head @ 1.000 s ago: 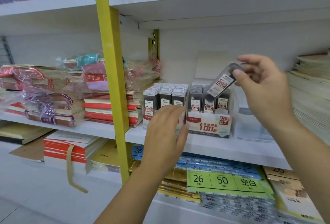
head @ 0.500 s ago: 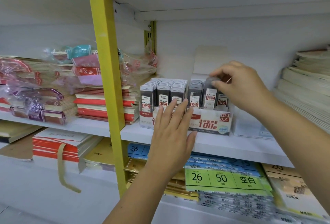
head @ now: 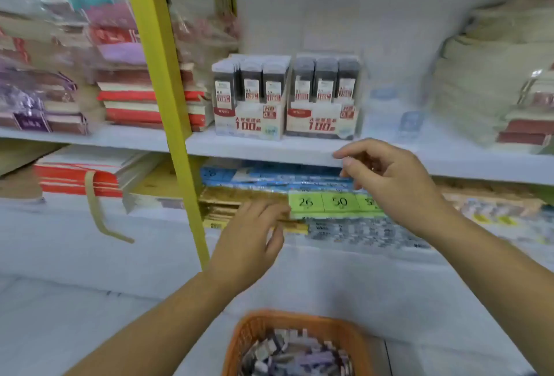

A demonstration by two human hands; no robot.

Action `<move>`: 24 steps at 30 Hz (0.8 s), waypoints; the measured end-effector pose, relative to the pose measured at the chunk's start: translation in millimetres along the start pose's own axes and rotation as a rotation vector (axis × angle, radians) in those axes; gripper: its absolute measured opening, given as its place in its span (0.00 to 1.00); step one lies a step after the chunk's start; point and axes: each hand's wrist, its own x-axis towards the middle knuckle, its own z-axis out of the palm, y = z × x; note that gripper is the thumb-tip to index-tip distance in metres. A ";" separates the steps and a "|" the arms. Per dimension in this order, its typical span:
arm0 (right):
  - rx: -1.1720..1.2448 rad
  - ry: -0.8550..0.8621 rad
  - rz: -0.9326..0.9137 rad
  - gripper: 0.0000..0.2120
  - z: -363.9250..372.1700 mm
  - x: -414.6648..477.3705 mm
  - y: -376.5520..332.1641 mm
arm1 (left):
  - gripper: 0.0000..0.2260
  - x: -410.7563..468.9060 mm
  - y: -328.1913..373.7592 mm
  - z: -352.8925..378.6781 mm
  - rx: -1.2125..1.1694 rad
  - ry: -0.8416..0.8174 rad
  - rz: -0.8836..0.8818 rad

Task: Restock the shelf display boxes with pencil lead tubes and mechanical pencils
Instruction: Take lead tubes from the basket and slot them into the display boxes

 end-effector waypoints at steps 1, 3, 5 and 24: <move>-0.003 -0.082 0.097 0.09 9.8 -19.0 18.8 | 0.13 -22.8 -4.4 11.7 -0.018 -0.134 -0.038; -0.036 -0.269 0.316 0.08 34.9 -58.9 64.2 | 0.15 -70.2 -14.4 37.8 -0.067 -0.385 -0.165; -0.076 -0.423 0.550 0.07 63.4 -100.8 116.5 | 0.16 -115.2 -22.1 67.1 -0.103 -0.523 -0.333; -0.244 -0.834 1.022 0.31 256.7 -288.7 268.3 | 0.31 -273.0 -44.0 207.6 -0.163 -0.848 -1.081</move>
